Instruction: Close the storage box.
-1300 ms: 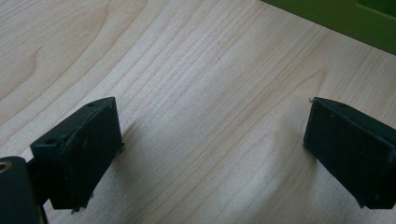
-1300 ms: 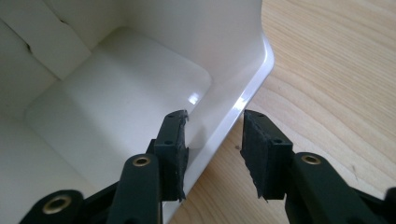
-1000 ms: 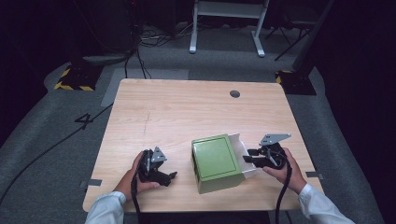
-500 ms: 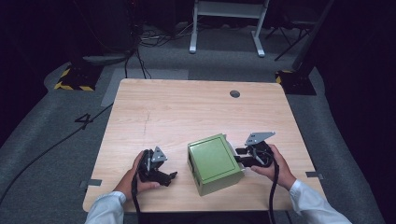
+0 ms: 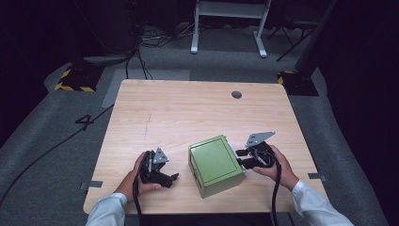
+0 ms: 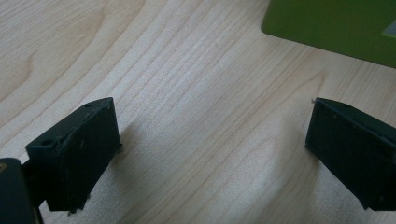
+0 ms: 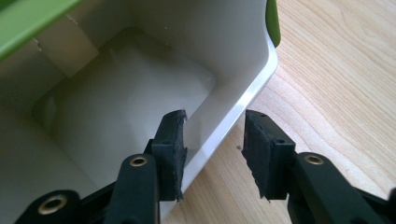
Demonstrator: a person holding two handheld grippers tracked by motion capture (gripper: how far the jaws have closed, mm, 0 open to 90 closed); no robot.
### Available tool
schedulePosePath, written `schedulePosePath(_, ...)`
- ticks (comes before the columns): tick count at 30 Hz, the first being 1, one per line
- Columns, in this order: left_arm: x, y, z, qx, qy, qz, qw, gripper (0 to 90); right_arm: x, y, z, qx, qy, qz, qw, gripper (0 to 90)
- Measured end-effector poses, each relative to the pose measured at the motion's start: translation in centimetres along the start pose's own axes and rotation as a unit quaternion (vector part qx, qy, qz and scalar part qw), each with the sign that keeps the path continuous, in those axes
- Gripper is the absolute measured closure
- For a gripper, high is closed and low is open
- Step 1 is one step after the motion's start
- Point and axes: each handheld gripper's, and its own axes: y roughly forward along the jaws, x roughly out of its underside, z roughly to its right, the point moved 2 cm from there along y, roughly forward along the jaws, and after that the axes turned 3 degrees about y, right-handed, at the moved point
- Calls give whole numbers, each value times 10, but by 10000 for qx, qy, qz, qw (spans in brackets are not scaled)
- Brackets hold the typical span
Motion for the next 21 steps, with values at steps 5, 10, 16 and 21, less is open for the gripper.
schedulePosePath(5,0,0,0,0,1,0,10000,32,-1,-3,-2,70,-195,11,9998,556)
schedulePosePath(10,0,0,0,4,4,-1,10000,32,0,-14,1,190,-362,106,9991,453)
schedulePosePath(16,0,0,0,16,3,-9,10000,32,4,-26,5,532,-541,115,9971,369)
schedulePosePath(21,0,0,0,16,-3,-6,10000,32,13,-32,9,668,-573,102,9961,299)
